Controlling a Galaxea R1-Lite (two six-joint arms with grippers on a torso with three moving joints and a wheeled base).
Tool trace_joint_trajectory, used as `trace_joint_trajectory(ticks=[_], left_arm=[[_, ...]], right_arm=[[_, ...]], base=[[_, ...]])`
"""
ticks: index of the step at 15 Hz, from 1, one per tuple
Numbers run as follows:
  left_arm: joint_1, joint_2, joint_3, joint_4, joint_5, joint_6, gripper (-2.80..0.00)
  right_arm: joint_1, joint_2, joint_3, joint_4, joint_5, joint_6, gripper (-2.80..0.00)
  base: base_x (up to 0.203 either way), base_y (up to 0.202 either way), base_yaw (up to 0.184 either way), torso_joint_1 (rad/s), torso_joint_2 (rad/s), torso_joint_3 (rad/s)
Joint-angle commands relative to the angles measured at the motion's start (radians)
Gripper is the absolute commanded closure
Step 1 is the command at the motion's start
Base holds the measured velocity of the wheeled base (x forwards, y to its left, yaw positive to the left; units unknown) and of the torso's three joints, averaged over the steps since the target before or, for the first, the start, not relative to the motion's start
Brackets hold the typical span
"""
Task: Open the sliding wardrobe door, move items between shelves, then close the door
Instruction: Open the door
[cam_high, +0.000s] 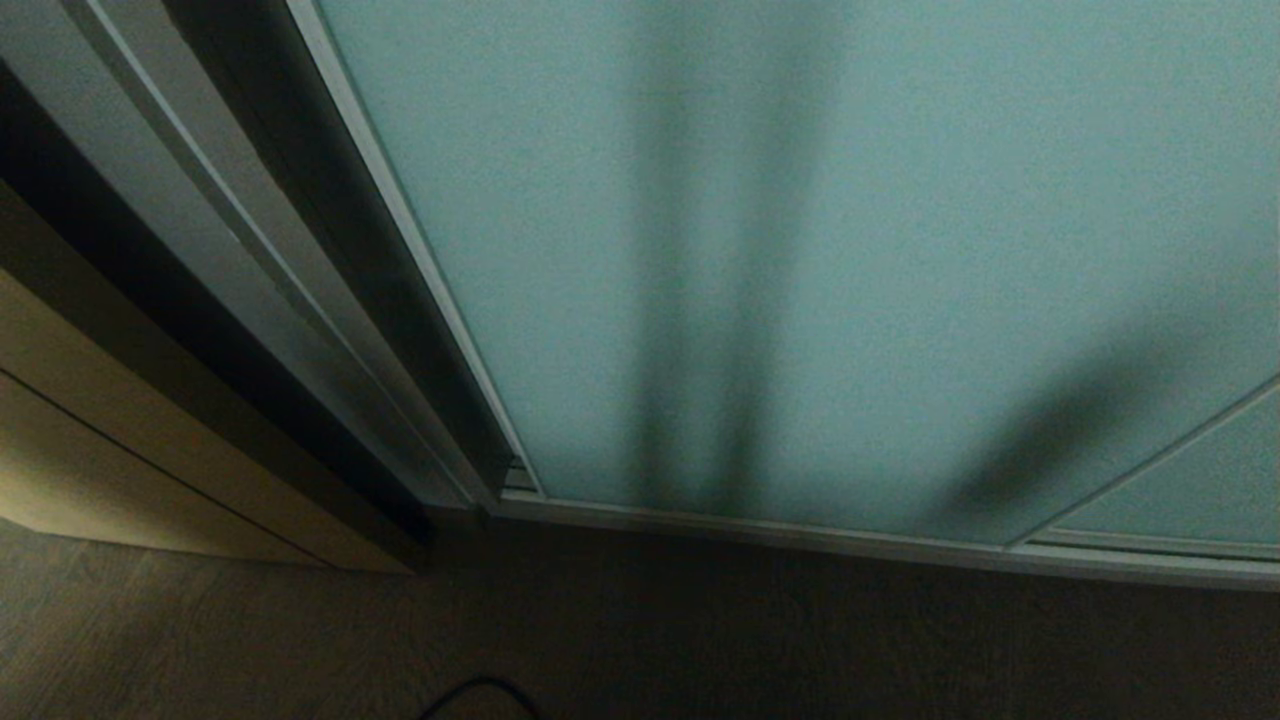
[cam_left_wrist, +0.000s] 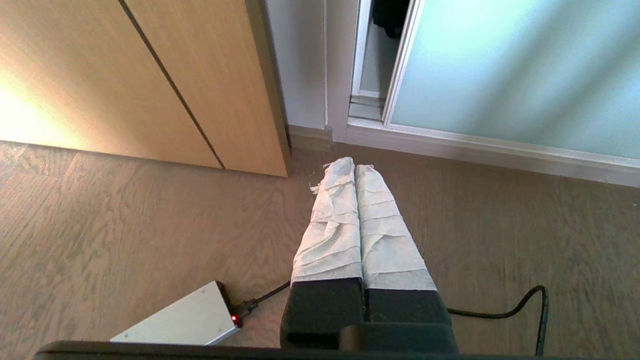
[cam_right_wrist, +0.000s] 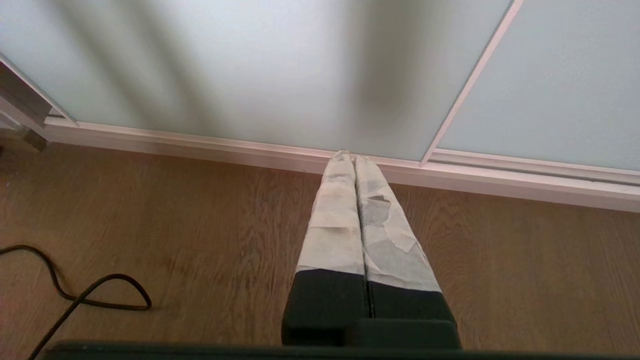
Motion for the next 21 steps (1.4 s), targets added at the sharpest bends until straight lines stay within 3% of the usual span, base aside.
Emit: trace_joint_trajectory(ticks=[1, 16, 18, 21], left_arm=[[0.000, 0.001, 0.000, -0.001, 0.000, -0.001, 0.00], [0.001, 0.001, -0.005, -0.035, -0.001, 0.007, 0.00], [0.001, 0.005, -0.087, -0.096, -0.026, 0.014, 0.00], [0.001, 0.107, -0.351, -0.122, -0.042, 0.029, 0.00]], right_arm=[[0.000, 0.000, 0.000, 0.000, 0.000, 0.000, 0.00], [0.000, 0.000, 0.000, 0.000, 0.000, 0.000, 0.00], [0.000, 0.001, 0.000, 0.000, 0.000, 0.000, 0.00], [0.000, 0.000, 0.000, 0.000, 0.000, 0.000, 0.00]], base=[[0.000, 0.000, 0.000, 0.000, 0.00, 0.000], [0.000, 0.000, 0.000, 0.000, 0.00, 0.000], [0.000, 0.000, 0.000, 0.000, 0.00, 0.000], [0.000, 0.000, 0.000, 0.000, 0.00, 0.000]])
